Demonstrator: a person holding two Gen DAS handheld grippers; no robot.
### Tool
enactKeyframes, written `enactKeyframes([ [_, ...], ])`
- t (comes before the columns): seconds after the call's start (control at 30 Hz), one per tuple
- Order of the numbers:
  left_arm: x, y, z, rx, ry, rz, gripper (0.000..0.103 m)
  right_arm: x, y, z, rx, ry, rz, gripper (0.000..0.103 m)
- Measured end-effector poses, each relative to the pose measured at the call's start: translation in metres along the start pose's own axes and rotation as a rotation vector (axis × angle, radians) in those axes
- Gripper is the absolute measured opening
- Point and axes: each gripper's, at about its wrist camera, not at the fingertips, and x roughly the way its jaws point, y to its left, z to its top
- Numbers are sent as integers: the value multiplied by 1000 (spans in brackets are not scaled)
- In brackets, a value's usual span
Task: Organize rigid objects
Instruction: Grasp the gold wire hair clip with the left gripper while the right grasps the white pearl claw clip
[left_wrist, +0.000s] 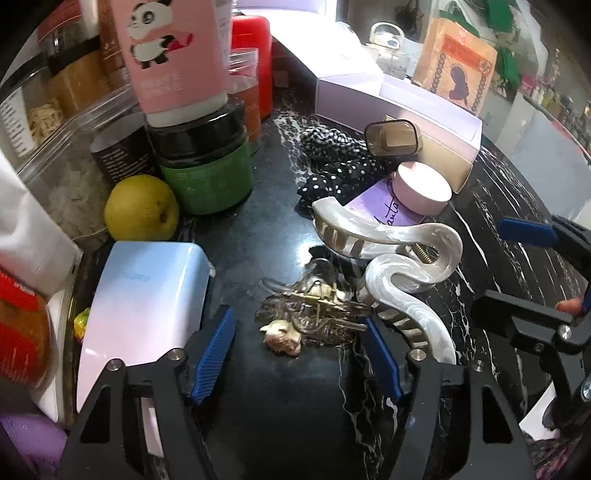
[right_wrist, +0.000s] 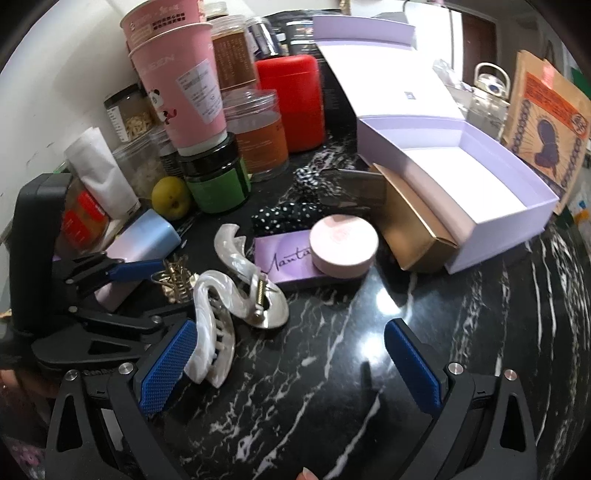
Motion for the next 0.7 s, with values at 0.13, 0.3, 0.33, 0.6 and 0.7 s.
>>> enactKeyframes([
  [0.13, 2, 0, 1, 5, 3, -31, 60, 9, -2, 5, 13, 19, 29, 103],
  [0.3, -1, -1, -2, 23, -9, -37, 59, 17, -4, 11, 27, 33, 62, 103],
  [0.33, -1, -1, -2, 23, -9, -34, 59, 17, -3, 12, 27, 35, 69, 103],
  [0.6, -6, 7, -8, -4, -4, -9, 59, 28, 6, 16, 0, 50, 130, 103],
  [0.7, -8, 5, -9, -5, -5, -4, 59, 32, 11, 17, -19, 53, 153, 103],
])
